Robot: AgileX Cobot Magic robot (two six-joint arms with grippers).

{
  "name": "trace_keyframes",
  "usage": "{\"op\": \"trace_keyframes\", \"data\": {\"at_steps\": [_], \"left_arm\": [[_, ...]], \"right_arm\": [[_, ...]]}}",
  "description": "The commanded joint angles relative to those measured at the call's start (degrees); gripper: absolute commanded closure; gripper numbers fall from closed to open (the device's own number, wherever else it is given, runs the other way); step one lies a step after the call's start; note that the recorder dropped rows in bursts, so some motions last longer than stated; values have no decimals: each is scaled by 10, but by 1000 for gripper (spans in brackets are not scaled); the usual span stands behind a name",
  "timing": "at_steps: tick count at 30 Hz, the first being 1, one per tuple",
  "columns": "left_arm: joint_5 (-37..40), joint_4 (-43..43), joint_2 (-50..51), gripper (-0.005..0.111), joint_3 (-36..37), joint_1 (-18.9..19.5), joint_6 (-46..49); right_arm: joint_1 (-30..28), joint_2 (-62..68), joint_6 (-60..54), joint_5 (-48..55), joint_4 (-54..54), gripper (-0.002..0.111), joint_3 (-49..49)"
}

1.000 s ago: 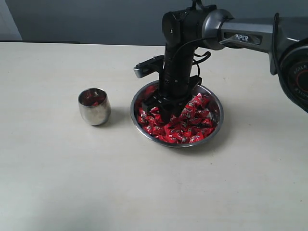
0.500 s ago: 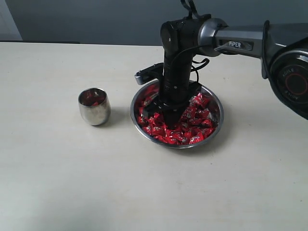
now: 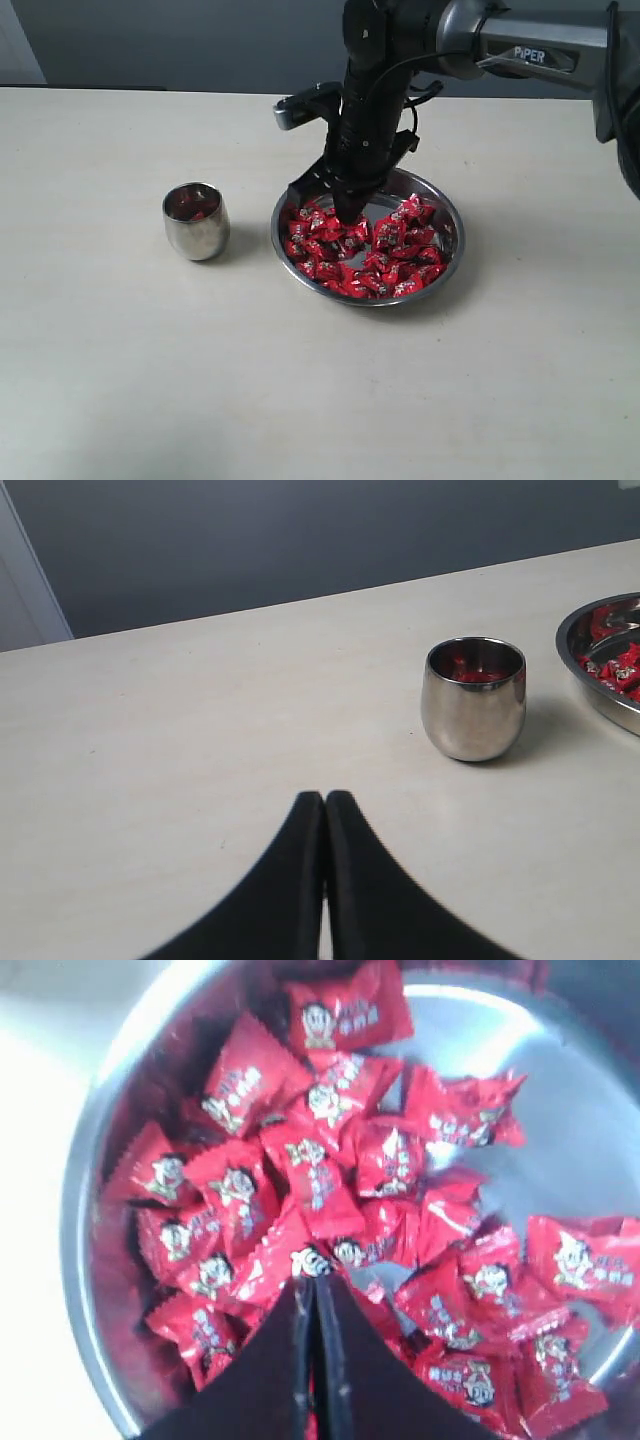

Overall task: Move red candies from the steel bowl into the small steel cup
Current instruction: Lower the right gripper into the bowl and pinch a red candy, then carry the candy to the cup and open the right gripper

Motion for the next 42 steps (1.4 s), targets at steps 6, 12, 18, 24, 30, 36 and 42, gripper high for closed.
{"op": "trace_keyframes", "data": {"at_steps": [6, 12, 18, 24, 30, 36, 42], "left_arm": [[-4, 0, -2, 106, -1, -6, -3], [-4, 0, -2, 106, -1, -6, -3], [-4, 0, -2, 106, -1, -6, -3], [-4, 0, -2, 106, -1, -6, -3], [-4, 0, -2, 106, -1, -6, -3], [-4, 0, -2, 106, -1, -6, -3], [-4, 0, -2, 106, -1, -6, -3]], "right_arm": [[20, -33, -6, -113, 49, 108, -2], [49, -27, -98, -182, 154, 108, -2], [82, -20, -116, -244, 168, 108, -2], [92, 1, -120, -248, 178, 108, -2], [92, 9, -123, -267, 184, 108, -2], [92, 9, -151, -273, 206, 108, -2], [92, 9, -153, -273, 205, 92, -2]]}}
